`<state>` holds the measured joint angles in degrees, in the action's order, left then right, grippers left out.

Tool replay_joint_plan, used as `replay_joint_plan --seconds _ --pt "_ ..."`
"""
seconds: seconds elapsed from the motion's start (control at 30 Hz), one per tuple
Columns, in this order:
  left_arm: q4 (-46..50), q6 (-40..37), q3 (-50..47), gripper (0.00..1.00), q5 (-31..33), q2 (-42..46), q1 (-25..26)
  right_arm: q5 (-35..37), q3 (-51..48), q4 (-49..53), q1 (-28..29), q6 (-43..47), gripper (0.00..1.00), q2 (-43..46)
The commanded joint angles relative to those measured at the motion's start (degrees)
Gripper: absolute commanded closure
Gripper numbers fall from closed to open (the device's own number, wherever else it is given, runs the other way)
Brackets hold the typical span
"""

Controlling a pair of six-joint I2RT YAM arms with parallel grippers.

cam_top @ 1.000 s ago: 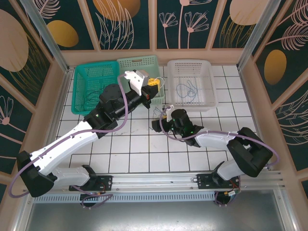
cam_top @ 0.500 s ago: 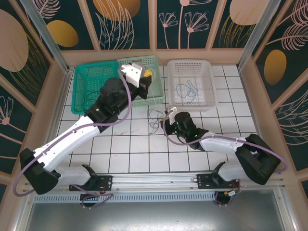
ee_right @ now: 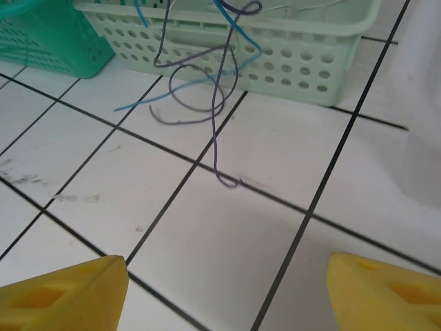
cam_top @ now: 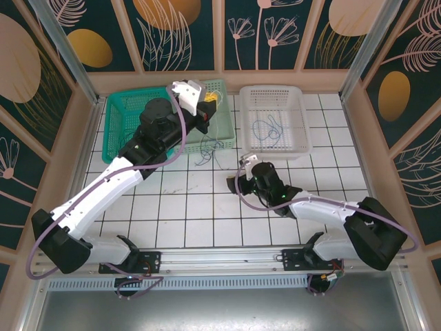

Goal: Untangle the cables

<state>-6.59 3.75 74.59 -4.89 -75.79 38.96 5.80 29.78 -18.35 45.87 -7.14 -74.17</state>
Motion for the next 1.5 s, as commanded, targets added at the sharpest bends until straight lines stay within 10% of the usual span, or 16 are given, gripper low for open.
replay_joint_plan --seconds 0.0,0.5,0.8,1.27,1.37,1.47 --pt "-0.7 1.1 -1.4 1.0 -4.6 2.7 0.1 6.0 5.0 0.9 0.4 6.4 0.22 -3.5" --pt "-1.7 3.7 -3.1 1.0 -9.7 6.4 0.1 3.8 9.6 -5.0 0.0 19.1 0.22 -7.4" --pt "-0.2 1.8 -2.3 1.0 -3.5 5.6 0.1 -1.1 7.9 -6.0 1.2 17.9 0.82 -6.5" --pt "4.1 -4.9 11.9 1.0 10.8 -8.4 -7.7 -4.1 -1.4 0.1 2.2 10.8 0.9 5.0" --pt "6.3 -3.1 17.0 1.0 3.5 -11.0 -9.1 -3.6 -2.4 -0.7 2.2 10.5 0.83 6.0" --pt "5.5 -0.9 17.0 1.0 -4.2 -10.8 -9.1 -0.4 -1.6 -1.0 2.2 11.7 0.44 5.6"
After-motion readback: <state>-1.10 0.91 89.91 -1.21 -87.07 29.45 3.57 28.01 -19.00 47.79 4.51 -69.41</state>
